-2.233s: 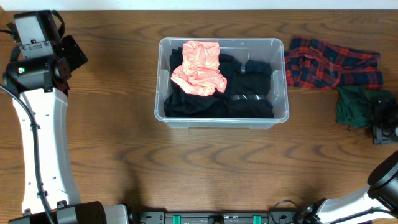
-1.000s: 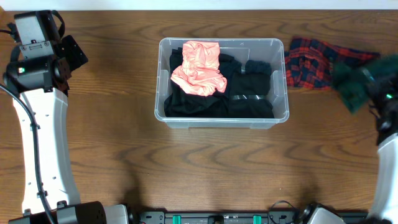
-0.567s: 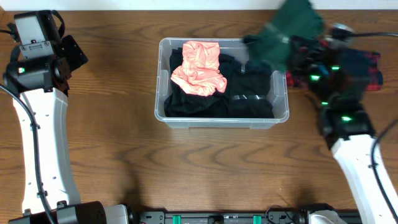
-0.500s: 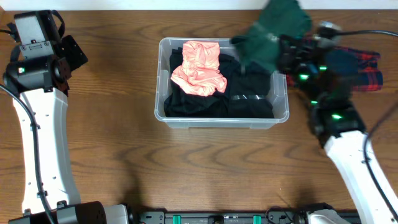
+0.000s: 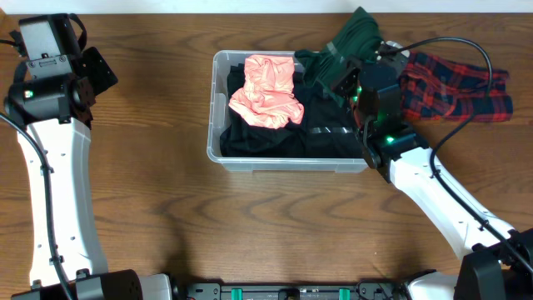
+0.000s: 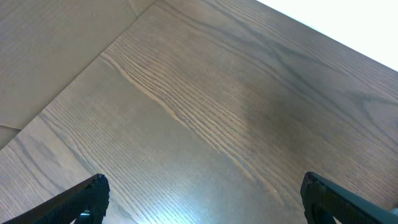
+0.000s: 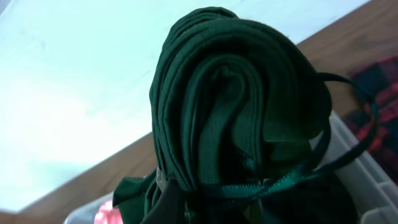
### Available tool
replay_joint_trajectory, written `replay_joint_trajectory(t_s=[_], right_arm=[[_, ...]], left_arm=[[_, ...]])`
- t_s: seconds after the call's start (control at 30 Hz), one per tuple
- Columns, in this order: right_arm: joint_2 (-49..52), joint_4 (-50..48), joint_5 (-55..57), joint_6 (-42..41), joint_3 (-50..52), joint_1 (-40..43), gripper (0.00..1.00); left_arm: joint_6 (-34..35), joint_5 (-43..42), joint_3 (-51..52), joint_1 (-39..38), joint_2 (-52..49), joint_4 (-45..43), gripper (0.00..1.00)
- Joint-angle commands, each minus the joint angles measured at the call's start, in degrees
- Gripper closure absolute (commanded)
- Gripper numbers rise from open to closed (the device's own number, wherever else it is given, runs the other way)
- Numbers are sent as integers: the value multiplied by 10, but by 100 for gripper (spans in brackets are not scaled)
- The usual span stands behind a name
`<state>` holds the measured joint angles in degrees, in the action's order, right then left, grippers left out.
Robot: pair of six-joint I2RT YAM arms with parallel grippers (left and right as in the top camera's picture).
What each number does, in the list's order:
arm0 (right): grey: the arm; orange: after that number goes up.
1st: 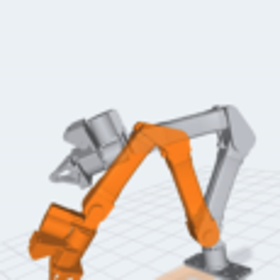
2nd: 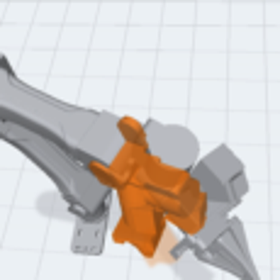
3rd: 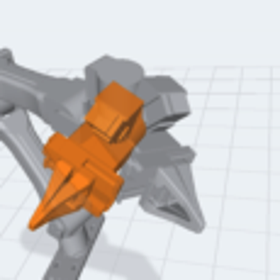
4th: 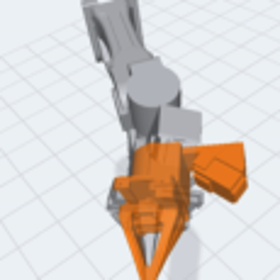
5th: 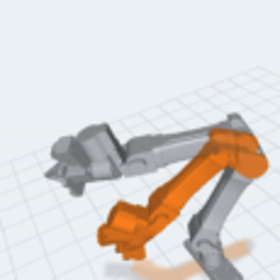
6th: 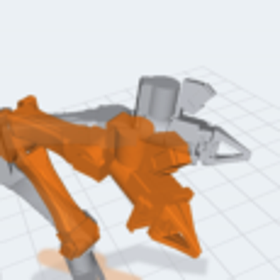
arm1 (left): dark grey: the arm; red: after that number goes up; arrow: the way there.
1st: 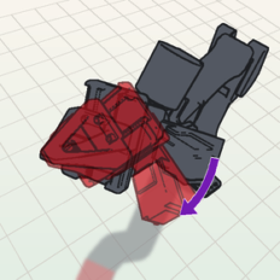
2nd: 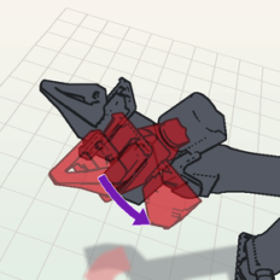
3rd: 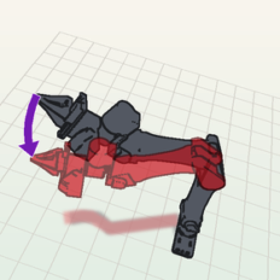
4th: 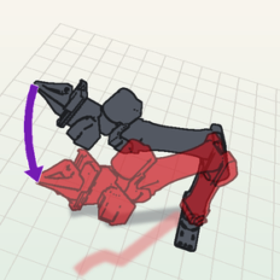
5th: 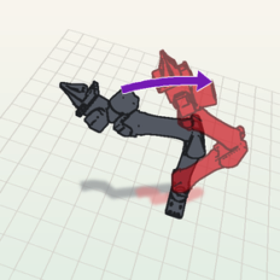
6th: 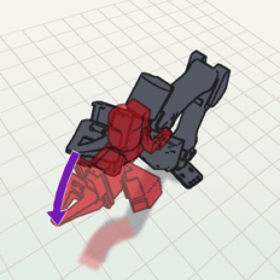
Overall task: Pack container
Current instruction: 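Carry the green garment over the bin and release it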
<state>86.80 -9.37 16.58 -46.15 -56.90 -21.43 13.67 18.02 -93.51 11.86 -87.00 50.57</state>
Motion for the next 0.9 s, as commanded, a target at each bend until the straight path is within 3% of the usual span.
replay_joint_trajectory(t_s=[0.0,0.3,0.87], right_arm=[[10,-8,46,-56,-5,-1,99],[65,-16,46,-195,-5,-19,99],[83,-4,44,-211,-5,-47,99]], left_arm=[[0,7,1,2,-1,0,2],[0,7,1,2,-1,0,2],[0,7,1,2,-1,0,2]])
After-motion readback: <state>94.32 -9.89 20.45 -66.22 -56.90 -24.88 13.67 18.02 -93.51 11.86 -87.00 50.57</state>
